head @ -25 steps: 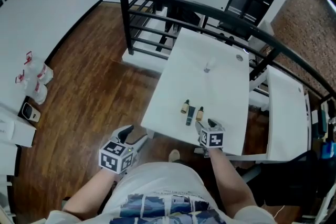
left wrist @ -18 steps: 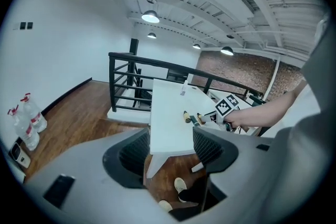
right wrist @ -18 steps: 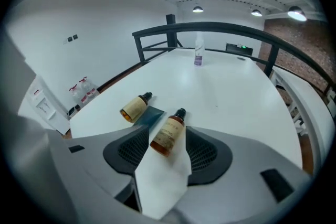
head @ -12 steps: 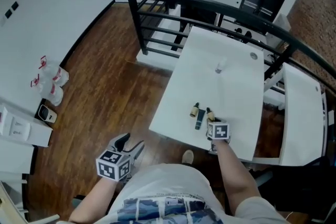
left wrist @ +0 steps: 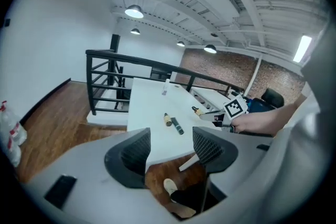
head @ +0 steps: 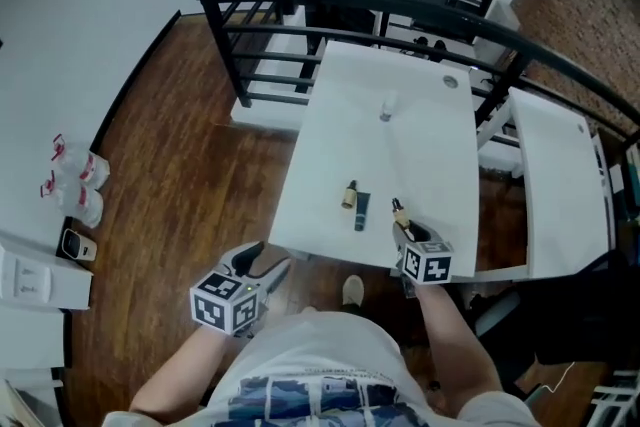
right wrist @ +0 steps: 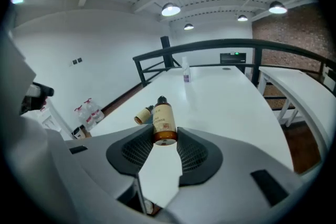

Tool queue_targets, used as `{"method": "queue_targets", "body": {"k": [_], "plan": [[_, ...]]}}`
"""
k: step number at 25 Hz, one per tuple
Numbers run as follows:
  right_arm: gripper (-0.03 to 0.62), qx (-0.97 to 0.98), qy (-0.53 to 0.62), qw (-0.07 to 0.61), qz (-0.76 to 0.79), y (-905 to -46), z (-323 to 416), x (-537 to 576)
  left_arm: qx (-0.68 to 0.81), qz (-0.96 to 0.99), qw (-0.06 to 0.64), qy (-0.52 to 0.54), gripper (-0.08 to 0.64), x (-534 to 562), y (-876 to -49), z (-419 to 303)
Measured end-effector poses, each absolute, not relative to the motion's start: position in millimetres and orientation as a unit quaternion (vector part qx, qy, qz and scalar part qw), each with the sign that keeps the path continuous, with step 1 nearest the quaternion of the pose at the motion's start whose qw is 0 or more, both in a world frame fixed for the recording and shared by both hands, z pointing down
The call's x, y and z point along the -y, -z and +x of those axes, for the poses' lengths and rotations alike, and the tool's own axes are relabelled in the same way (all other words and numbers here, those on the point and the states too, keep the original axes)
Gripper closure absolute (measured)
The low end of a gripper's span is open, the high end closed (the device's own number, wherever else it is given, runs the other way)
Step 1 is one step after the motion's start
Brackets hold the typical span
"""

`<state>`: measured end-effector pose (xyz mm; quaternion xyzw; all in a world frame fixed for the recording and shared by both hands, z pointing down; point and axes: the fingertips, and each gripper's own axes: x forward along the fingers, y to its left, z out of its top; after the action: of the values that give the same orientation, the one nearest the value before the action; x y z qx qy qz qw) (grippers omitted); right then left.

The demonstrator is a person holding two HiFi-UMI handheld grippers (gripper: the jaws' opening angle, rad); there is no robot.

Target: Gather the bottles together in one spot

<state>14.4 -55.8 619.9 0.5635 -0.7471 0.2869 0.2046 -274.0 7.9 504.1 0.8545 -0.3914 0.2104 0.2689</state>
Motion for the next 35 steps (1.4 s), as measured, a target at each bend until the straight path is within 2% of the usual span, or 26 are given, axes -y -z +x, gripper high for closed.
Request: {"method": "queue_targets", "body": {"k": [9,13,17,21,22,28,32,35], "plan": [[0.436,0.791,-0.184,0.116,0.572,-482.3,-30.5,-38.9,0.164,0.938,0.284,-0.109,0.322,-24.1,-447.8,-145.5],[0.436,0.796,-0.15,0.1,0.578,-449.1,-48.7,-69.0,0.08,0.937,0.334,-0.071,0.35,-42.1,-426.6,-103.2],[0.436,0.795,-0.116,0.113,0.585,-443.9,-49.3,-82.9,0.045,0.917,0.395,-0.042,0.353,-42.5,-418.9,-77.3],[0.436,0.797,-0.098,0.123,0.583,-448.5,-43.0,-79.6,0.049,0.91,0.408,-0.062,0.353,-37.3,-428.5,-58.7],[0.436,0.798,-0.092,0.126,0.582,-449.4,-41.5,-75.8,0.049,0.908,0.41,-0.066,0.373,-35.6,-429.6,-54.4],[0.436,0.8,-0.062,0.167,0.572,-458.1,-23.7,-43.3,0.076,0.906,0.41,-0.078,0.451,-4.4,-434.3,-26.4],[0.436,0.805,-0.05,0.182,0.563,-469.1,4.9,-11.4,0.093,0.904,0.409,-0.086,0.448,25.0,-437.8,0.7],[0.434,0.809,-0.042,0.198,0.552,-479.2,31.3,17.6,0.105,0.913,0.382,-0.096,0.46,48.3,-437.6,27.5]]}}
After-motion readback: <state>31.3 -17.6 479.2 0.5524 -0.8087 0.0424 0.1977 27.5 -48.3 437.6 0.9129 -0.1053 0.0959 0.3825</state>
